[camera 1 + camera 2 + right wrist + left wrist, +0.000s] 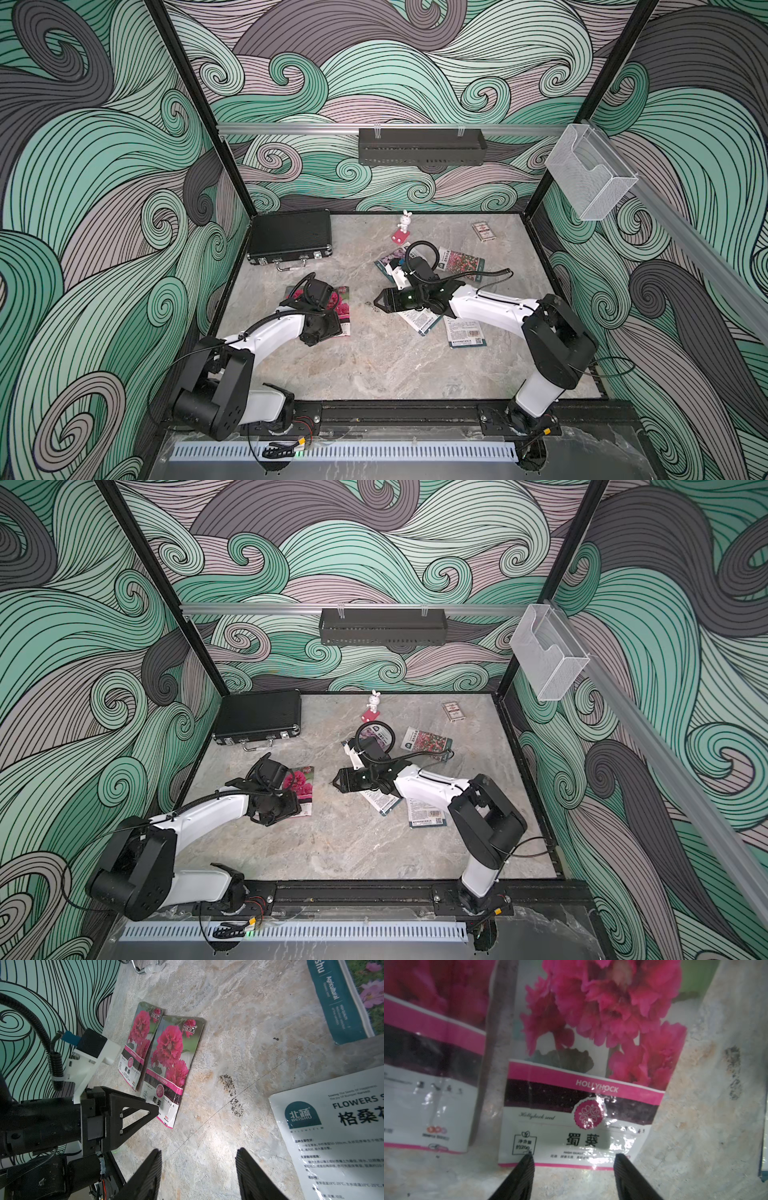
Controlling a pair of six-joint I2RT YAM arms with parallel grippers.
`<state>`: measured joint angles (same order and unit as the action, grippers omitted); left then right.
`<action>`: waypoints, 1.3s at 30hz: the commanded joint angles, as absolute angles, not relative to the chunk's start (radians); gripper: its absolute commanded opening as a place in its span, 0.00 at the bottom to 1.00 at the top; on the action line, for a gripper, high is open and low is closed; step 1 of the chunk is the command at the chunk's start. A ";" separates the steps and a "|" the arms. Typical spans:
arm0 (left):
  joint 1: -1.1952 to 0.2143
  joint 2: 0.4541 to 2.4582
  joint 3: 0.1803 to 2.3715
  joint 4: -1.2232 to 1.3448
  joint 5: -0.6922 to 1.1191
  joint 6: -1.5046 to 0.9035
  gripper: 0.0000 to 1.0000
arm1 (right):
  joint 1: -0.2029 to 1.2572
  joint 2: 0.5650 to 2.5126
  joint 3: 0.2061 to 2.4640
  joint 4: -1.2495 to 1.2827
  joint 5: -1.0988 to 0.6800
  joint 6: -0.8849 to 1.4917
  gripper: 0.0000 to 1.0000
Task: Arrange the seed packets in a row
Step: Adjust the seed packet at the center of the board.
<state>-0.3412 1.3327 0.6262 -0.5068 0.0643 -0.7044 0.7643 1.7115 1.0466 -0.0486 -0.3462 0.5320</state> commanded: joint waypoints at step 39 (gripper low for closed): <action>-0.431 1.217 0.904 -0.647 0.001 -0.659 0.63 | 0.492 1.637 1.164 -0.183 -0.501 0.511 0.59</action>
<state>-0.4068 1.2171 0.8474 -0.6079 0.0219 -0.6846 0.5655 1.6272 1.1316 -0.1341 -0.4377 0.5018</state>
